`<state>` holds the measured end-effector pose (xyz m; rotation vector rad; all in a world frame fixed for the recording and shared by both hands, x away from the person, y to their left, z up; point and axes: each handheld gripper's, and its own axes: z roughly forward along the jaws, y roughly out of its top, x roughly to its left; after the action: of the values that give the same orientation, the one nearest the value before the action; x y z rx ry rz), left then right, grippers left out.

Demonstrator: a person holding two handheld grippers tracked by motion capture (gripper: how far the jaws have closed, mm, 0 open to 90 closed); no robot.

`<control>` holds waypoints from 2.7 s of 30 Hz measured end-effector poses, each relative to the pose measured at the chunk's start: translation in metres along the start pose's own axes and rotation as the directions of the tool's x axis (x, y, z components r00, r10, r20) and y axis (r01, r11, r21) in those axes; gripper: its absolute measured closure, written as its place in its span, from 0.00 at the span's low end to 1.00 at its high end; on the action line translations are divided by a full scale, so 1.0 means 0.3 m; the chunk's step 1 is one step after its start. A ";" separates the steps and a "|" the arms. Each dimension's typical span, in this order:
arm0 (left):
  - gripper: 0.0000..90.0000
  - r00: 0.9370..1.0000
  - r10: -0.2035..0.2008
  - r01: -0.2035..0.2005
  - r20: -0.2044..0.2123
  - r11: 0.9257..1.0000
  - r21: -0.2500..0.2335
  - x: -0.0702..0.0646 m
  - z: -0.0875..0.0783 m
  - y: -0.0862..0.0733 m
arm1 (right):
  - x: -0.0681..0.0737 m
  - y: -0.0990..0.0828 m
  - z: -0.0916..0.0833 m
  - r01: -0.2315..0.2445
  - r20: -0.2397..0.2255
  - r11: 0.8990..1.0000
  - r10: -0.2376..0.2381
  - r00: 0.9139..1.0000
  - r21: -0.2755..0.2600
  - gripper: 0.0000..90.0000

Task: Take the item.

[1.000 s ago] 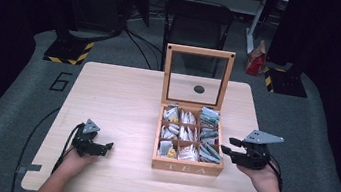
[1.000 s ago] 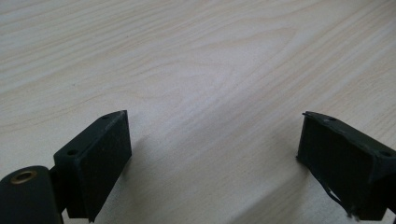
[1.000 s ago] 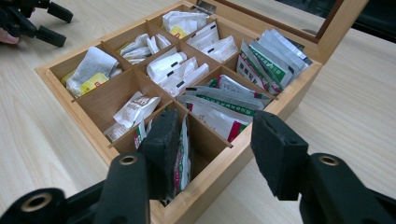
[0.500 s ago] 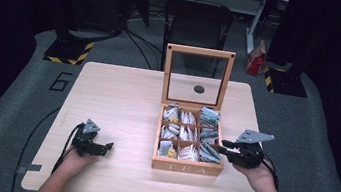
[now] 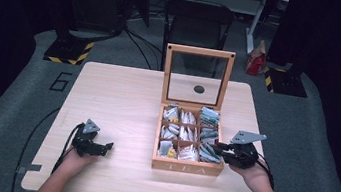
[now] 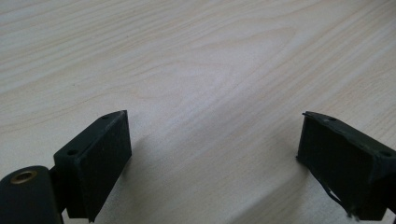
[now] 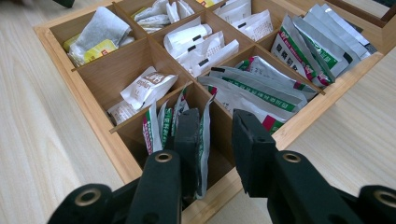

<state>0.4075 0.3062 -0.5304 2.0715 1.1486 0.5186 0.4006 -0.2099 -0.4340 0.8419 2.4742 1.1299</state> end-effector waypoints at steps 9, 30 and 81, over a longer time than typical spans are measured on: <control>0.10 1.000 0.001 -0.001 0.000 1.000 0.000 0.000 0.000 0.000 | -0.007 -0.011 0.016 -0.011 -0.008 1.000 0.011 1.000 0.010 0.81; 0.10 1.000 0.000 0.000 0.000 1.000 0.000 0.000 0.000 0.000 | -0.008 -0.011 0.056 0.000 -0.026 0.999 0.001 1.000 0.046 0.88; 0.10 1.000 0.001 -0.001 0.000 1.000 0.000 0.000 0.000 0.000 | 0.013 -0.004 0.077 -0.007 -0.061 0.997 0.012 0.998 0.079 1.00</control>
<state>0.4076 0.3062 -0.5304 2.0717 1.1474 0.5190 0.4083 -0.1946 -0.4500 0.8534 2.5825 1.0837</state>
